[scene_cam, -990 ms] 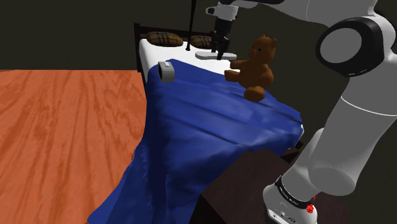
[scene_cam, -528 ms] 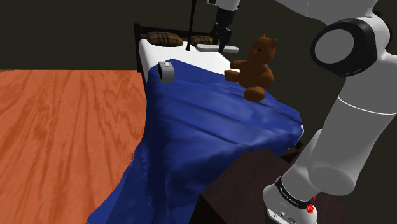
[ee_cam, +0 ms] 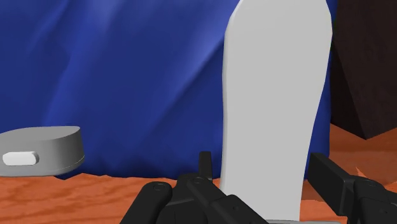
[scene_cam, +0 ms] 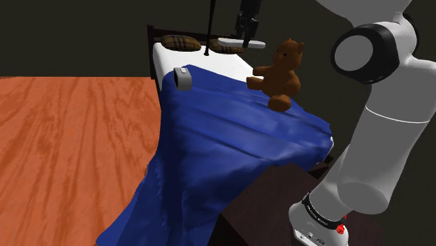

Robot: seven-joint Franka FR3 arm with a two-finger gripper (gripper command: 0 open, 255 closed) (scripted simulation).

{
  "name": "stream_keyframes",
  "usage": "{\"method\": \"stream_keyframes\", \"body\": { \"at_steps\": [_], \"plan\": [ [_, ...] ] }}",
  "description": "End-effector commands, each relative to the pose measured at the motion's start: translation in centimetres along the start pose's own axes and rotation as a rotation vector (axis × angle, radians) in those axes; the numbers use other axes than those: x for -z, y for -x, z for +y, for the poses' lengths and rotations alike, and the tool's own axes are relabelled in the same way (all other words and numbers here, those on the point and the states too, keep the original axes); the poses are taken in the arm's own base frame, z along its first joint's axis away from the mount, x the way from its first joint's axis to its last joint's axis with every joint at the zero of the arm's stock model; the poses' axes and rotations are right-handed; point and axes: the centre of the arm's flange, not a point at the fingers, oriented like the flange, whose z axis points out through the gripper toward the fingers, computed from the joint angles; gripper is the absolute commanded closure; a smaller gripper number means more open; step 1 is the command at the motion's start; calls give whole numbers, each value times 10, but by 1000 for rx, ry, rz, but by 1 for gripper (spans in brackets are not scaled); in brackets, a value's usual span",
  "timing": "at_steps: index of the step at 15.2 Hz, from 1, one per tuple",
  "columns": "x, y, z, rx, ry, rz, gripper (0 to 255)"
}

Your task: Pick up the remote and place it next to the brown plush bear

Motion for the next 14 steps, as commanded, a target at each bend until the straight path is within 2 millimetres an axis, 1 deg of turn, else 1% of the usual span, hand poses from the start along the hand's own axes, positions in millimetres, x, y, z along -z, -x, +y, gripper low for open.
{"method": "stream_keyframes", "body": {
  "at_steps": [1,10,11,14],
  "plan": [
    [11,-1,0,0,0,0,255],
    [59,-1,-1,0,0,0,255],
    [61,-1,-1,0,0,0,255],
    [61,38,-6,0,0,0,255]
  ]
}}
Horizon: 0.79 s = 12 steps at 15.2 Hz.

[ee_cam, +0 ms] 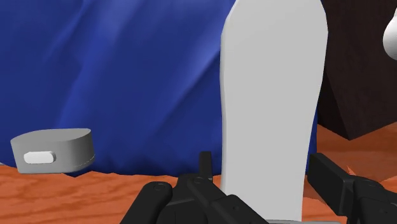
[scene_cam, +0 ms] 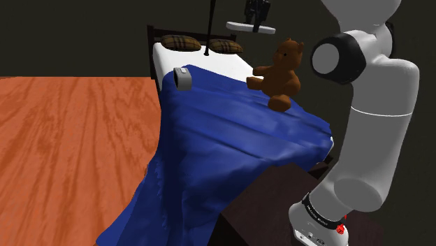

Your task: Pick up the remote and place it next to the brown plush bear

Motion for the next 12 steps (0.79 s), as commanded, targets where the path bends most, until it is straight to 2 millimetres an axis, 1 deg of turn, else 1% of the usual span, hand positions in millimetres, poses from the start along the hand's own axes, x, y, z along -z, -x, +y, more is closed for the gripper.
{"method": "stream_keyframes", "body": {
  "at_steps": [1,12],
  "plan": [
    [0,26,-4,0,1,1,255],
    [2,170,-24,0,1,1,255]
  ]
}}
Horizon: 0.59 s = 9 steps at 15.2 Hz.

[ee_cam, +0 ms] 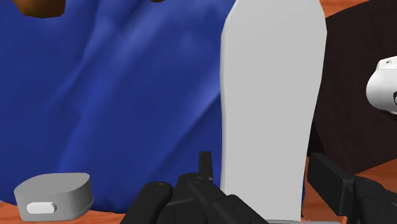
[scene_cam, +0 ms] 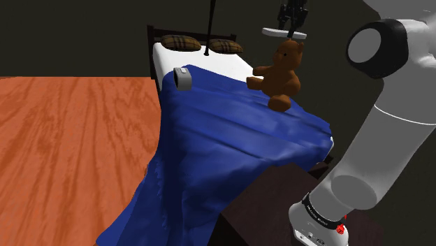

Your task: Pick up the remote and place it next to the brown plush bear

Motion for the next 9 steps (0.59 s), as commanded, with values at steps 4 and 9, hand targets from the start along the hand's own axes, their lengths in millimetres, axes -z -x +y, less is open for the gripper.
{"method": "stream_keyframes", "body": {
  "at_steps": [4,9],
  "plan": [
    [0,67,-8,1,1,0,255],
    [1,132,-17,1,1,0,255]
  ]
}}
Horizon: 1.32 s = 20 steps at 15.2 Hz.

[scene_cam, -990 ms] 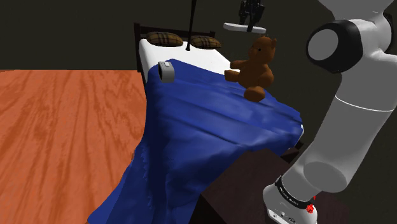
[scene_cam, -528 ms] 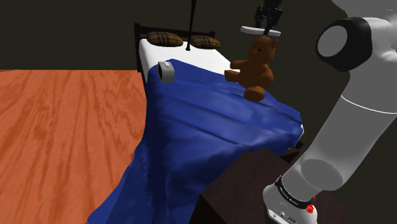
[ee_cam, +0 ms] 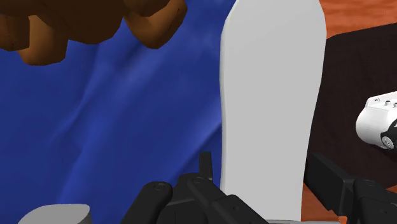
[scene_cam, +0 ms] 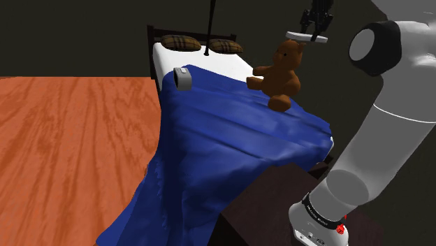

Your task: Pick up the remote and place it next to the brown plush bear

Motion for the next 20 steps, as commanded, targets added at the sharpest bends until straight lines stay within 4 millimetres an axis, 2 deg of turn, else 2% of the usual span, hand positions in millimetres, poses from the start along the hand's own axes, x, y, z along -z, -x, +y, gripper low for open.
{"method": "stream_keyframes", "body": {
  "at_steps": [1,3,20],
  "plan": [
    [1,27,-5,2,0,0,255],
    [1,55,-9,2,0,0,255],
    [-88,56,-7,2,0,0,255]
  ]
}}
